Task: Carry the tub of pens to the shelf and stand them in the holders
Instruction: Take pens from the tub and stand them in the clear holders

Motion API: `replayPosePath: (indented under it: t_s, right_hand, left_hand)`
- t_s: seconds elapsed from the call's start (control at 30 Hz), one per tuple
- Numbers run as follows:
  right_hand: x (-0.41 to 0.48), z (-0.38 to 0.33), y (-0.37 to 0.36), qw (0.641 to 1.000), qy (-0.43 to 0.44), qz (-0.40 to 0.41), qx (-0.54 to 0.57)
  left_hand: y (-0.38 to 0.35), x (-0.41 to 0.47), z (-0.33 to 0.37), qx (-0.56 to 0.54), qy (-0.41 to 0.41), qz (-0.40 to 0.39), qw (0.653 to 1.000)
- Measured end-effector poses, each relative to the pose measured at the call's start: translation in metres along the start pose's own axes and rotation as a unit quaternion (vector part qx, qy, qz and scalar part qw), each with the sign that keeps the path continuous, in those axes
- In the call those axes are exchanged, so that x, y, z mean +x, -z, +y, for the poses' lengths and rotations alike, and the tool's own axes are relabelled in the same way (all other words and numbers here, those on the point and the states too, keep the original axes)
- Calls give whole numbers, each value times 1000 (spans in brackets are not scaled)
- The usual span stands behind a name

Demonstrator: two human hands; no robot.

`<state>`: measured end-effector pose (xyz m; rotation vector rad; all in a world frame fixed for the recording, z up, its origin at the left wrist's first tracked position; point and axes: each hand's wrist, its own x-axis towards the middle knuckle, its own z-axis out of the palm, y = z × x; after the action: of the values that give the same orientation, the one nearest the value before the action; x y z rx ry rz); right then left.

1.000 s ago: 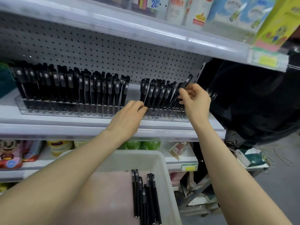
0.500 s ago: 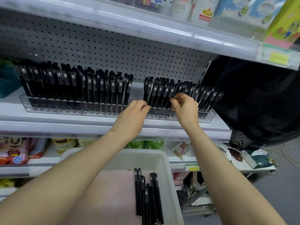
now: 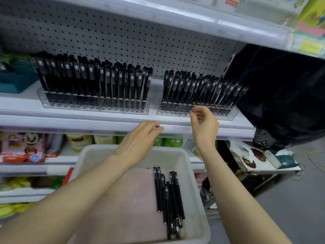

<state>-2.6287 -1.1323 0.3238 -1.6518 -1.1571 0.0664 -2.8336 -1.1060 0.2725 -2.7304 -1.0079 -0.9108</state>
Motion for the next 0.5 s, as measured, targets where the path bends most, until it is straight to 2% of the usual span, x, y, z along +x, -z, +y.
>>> replayPosePath:
  t_s: [0.1,0.2,0.33,0.4,0.5]
  right_hand:
    - [-40,5,-6,999,-3,-36,-7]
    - [-75,13,-16,990,-7,-128,-65]
    - [-105,29,-34,944,-28,-278,-175]
    - [-119,38,-40,928,-59,-321,-182]
    - [-132,47,-46,902,-54,-356,-240]
  left_hand:
    - [-15,-32,-6,2,4,-13,1000]
    - [-33,-57,-18,27,18,-20,999]
    - [-49,-72,-26,22,23,-20,999]
    - [-53,-73,-27,17,27,-6,999]
    - [-57,-74,-25,22,28,10,999]
